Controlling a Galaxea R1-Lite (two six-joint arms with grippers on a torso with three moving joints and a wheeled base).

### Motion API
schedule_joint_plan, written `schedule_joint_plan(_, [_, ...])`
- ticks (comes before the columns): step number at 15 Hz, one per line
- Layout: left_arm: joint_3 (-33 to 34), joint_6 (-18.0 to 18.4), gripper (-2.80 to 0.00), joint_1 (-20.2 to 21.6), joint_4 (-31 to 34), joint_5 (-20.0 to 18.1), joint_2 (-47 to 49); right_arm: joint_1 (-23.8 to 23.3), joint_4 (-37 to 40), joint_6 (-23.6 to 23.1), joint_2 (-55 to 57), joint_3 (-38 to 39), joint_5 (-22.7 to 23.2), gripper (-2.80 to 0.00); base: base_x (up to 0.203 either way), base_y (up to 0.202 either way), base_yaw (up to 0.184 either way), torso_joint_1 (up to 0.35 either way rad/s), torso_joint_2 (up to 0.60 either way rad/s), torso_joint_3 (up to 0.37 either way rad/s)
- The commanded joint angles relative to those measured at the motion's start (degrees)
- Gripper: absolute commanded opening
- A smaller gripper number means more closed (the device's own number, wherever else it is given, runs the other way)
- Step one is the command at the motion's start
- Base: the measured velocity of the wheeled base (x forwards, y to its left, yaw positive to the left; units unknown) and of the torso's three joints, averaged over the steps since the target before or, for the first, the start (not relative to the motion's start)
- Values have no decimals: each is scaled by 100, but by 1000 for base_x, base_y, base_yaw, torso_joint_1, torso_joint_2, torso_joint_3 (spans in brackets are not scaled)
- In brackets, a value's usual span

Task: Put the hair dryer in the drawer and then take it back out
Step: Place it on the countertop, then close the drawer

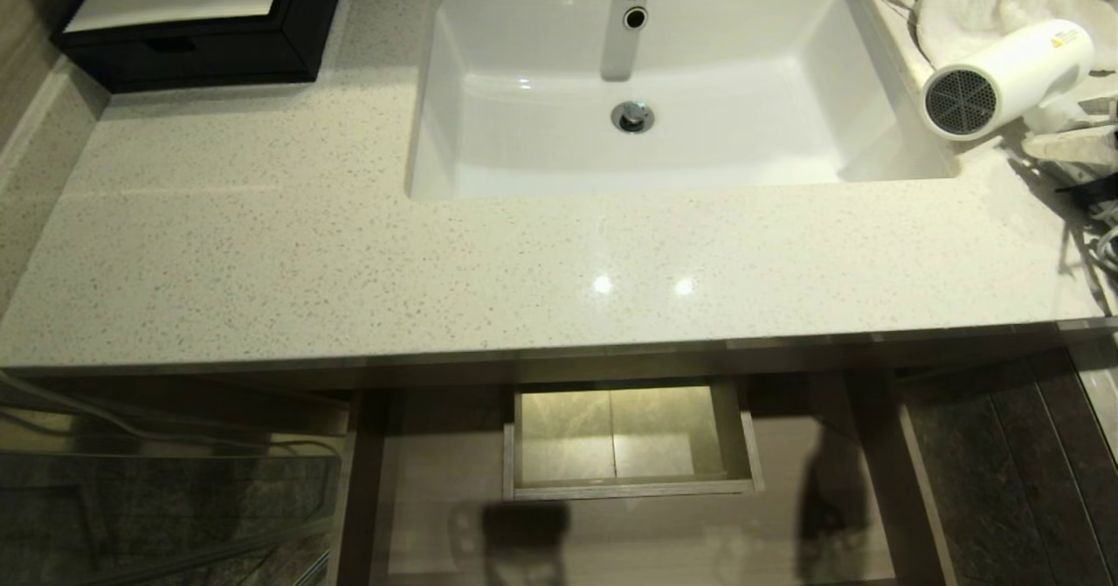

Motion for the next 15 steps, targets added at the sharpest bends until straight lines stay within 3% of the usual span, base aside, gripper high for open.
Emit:
schedule_joint_plan(1, [2, -4, -280, -2, 0, 0, -2, -5, 37, -18, -340, 61, 84, 0, 0, 0, 0, 0, 0, 0])
schedule_joint_plan(5, [1, 4, -280, 4, 0, 0, -2, -278, 43, 19, -1626, 692, 244, 0, 0, 0, 0, 0, 0, 0])
schedule_joint_plan(6, [0, 3, -280, 5, 0, 0, -2, -380, 73, 23, -1976, 956, 268, -245, 0, 0, 0, 0, 0, 0])
schedule_joint_plan(7, [9, 4, -280, -4, 0, 0, -2, -461, 133, 17, -2303, 1230, 279, -280, 0, 0, 0, 0, 0, 0])
schedule_joint_plan(12, [0, -4, -280, 5, 0, 0, -2, -601, 418, 39, -3618, 2178, 213, -280, 0, 0, 0, 0, 0, 0])
schedule_joint_plan(15, [3, 4, -280, -4, 0, 8, -2, -606, 493, 517, -3932, 2434, 125, -280, 0, 0, 0, 0, 0, 0])
